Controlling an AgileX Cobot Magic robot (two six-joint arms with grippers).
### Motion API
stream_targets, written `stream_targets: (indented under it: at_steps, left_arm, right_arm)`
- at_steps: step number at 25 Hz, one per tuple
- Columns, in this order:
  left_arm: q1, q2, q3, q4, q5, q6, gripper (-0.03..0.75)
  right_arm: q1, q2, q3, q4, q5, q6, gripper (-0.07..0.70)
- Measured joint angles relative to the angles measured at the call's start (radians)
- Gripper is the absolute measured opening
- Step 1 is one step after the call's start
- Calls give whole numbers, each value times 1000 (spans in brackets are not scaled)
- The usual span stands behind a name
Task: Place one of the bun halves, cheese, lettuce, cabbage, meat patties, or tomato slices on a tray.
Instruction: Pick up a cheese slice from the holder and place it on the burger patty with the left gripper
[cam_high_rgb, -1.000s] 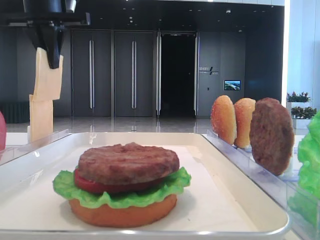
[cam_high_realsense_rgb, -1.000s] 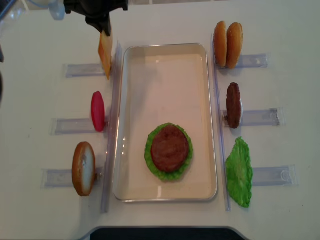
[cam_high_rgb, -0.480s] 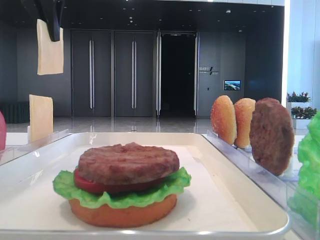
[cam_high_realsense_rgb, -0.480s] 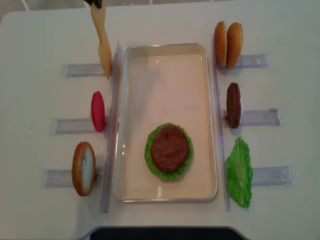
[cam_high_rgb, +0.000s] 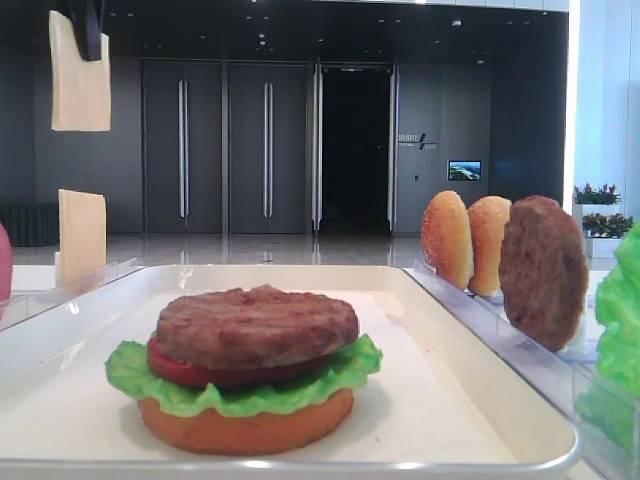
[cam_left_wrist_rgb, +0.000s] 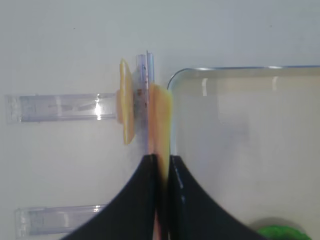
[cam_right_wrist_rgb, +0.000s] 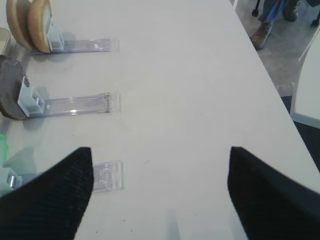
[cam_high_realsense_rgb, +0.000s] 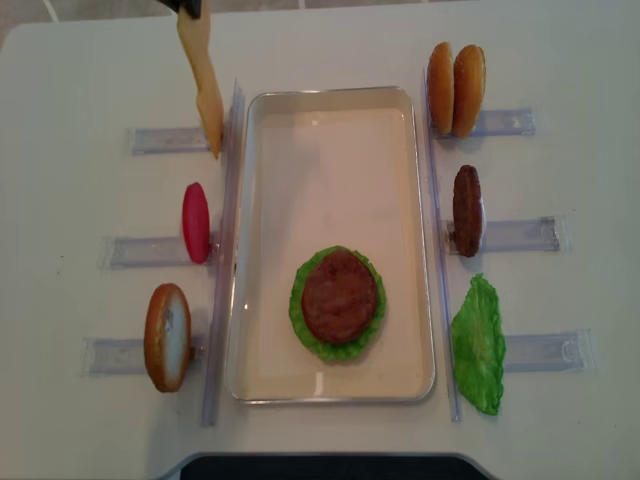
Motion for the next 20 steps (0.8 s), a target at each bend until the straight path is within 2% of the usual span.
stream_targets:
  at_steps: [6, 16, 20]
  left_arm:
    - [0, -140, 154, 9, 0, -1, 27]
    - [0, -459, 496, 55, 0, -18, 27]
    - [0, -561, 588, 66, 0, -26, 27]
  right_arm:
    - [0, 0, 0, 0, 0, 0, 556]
    - [0, 0, 0, 0, 0, 0, 556]
    - [0, 0, 0, 0, 0, 0, 556]
